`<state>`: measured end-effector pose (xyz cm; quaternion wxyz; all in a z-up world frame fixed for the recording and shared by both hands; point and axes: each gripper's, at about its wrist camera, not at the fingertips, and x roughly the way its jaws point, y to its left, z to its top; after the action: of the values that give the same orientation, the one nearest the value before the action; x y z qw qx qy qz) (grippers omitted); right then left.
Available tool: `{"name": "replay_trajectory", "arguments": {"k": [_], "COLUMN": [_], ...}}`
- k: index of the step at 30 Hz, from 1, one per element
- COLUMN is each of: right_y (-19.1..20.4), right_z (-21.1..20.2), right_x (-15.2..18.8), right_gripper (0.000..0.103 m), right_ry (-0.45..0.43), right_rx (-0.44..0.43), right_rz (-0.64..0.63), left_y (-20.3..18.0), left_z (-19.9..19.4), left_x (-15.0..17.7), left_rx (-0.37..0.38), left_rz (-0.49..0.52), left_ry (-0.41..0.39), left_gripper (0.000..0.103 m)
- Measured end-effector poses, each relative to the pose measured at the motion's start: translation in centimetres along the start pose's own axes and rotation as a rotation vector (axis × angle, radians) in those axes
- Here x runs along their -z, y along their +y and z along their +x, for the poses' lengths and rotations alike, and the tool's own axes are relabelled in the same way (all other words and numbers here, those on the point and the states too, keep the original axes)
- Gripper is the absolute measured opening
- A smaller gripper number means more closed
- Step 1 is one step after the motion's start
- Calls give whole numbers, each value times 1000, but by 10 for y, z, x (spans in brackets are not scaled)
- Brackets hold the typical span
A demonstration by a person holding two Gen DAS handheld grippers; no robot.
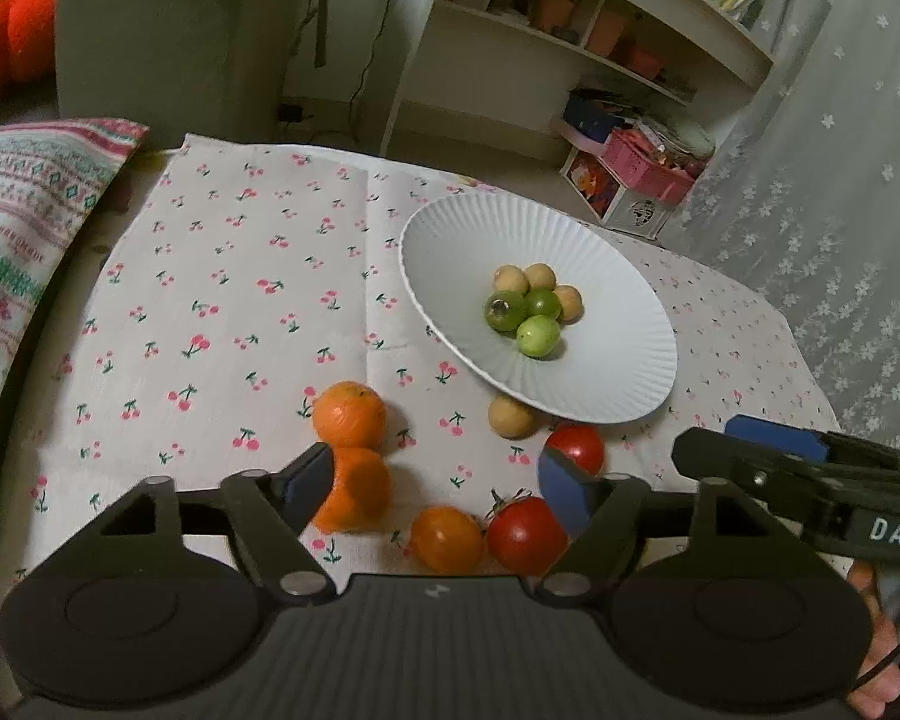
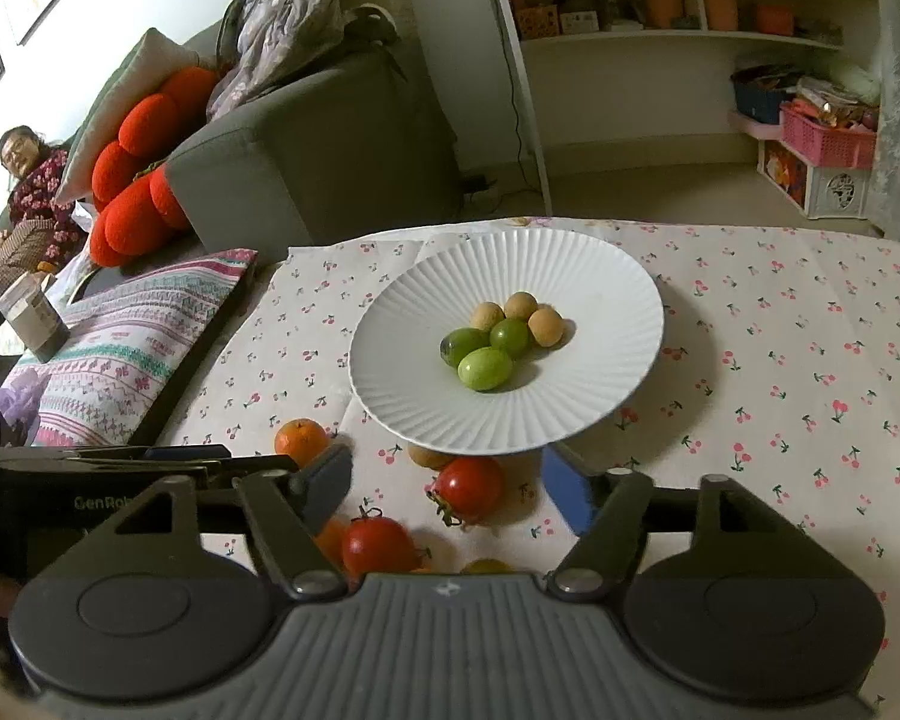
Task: Organize fruits
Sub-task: 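Withdraw both open tools from the plate toward the remaining fruits, then grasp an orange tomato with the left tool while the right tool grasps a yellow-green tomato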
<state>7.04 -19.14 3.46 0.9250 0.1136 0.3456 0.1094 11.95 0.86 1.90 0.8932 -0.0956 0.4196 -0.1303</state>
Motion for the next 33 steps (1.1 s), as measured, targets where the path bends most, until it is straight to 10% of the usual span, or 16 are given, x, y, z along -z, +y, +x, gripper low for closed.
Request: {"name": "replay_trajectory", "arguments": {"k": [18, 33], "right_y": [-9, 0], "right_z": [-1, 12], "right_x": [3, 9], "right_gripper": [83, 65], "right_ry": [26, 74], "right_rx": [-30, 12], "right_rz": [94, 18], "left_y": [29, 7], "left_z": [-4, 18], "left_x": [10, 28], "left_rx": [-17, 20], "left_rz": [-193, -198], "left_ry": [80, 119], "left_gripper": [81, 52]}}
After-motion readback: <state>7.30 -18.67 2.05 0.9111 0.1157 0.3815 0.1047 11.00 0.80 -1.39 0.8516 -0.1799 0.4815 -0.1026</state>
